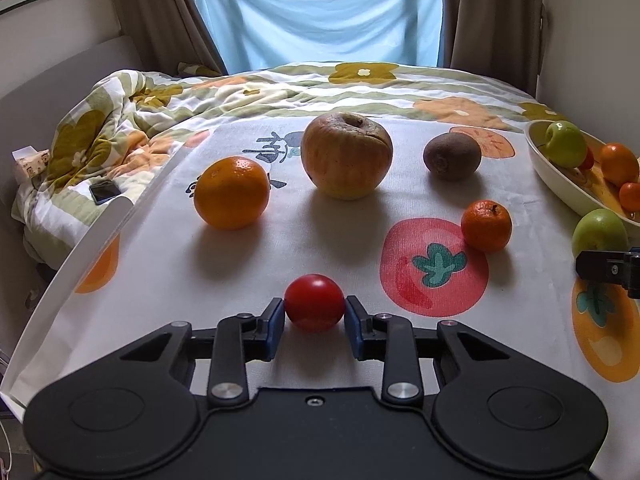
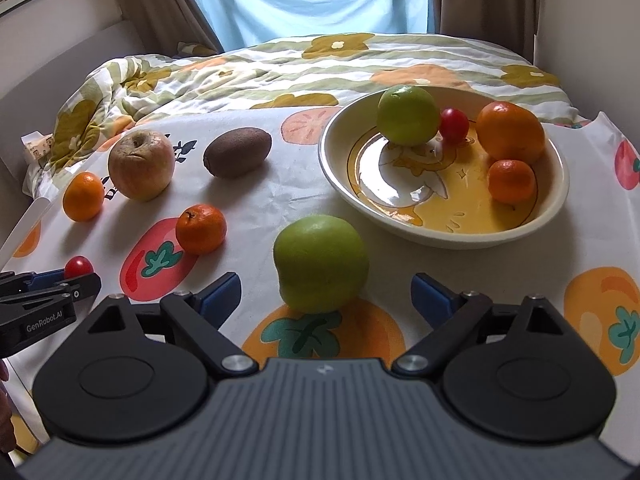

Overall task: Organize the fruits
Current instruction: 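Grasp the red tomato with left tool while right tool grasps a green apple, then carry tomato and green apple into the duck bowl and open both tools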

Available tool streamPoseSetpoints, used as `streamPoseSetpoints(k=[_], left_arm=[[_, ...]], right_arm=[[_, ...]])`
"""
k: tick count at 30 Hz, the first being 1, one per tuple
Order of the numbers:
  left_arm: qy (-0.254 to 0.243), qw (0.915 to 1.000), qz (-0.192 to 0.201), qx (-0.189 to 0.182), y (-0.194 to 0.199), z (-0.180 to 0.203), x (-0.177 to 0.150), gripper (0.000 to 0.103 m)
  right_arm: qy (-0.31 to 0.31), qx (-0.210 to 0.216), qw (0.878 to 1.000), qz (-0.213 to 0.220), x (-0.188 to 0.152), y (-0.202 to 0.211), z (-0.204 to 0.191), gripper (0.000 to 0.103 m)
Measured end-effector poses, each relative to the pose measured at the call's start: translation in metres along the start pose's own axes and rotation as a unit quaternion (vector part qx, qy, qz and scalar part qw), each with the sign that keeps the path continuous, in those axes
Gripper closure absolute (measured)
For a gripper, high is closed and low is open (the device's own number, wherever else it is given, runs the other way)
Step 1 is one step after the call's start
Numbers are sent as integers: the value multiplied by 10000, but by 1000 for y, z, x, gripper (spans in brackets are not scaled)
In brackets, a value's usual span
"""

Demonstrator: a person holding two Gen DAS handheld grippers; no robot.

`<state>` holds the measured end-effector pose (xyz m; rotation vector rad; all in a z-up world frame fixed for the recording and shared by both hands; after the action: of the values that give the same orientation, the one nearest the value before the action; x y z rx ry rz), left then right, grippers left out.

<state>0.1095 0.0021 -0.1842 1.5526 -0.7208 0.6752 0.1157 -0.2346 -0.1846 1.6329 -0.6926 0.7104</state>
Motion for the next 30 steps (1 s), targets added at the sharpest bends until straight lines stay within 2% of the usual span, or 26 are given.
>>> streamPoseSetpoints(k=[3,10,12,16,18,20,30], left_arm=[[28,10000,-1,12,2,-1,-1,67],[52,10000,-13,30,5,-3,-3,67],[72,10000,-29,40,5,-3,-3,67],[106,9999,-43,60,8,-5,-4,67],[100,9999,-29,66,10,-6,-4,67],[84,9999,5,78,13,-6,-3,67],[65,9998,179,110,34,-5,17,67]], right_arm=[[53,-16,10000,38,2,-1,0,0],[160,29,9999,48,7,-6,-3,11],[166,45,9998,33,8,-7,-3,17],[248,49,9996,108,8,-8,-7,21],[311,19,9995,74,8,-10,-9,32],[334,4,9994,75,8,-10,-9,37],[152,228,9996,53,12,8,-9,38]])
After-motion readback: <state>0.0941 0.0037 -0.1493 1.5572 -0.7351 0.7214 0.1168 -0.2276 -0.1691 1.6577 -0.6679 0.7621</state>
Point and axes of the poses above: each gripper's, at about its wrist camera, not at the fingertips, and y roughly against the way its jaws point, z to its right, x to its top, the point moved 3 cm from there along -y, roughly the way its jaws point, and after that the axes turned 6 degrees about z, right-handed, at the moved point
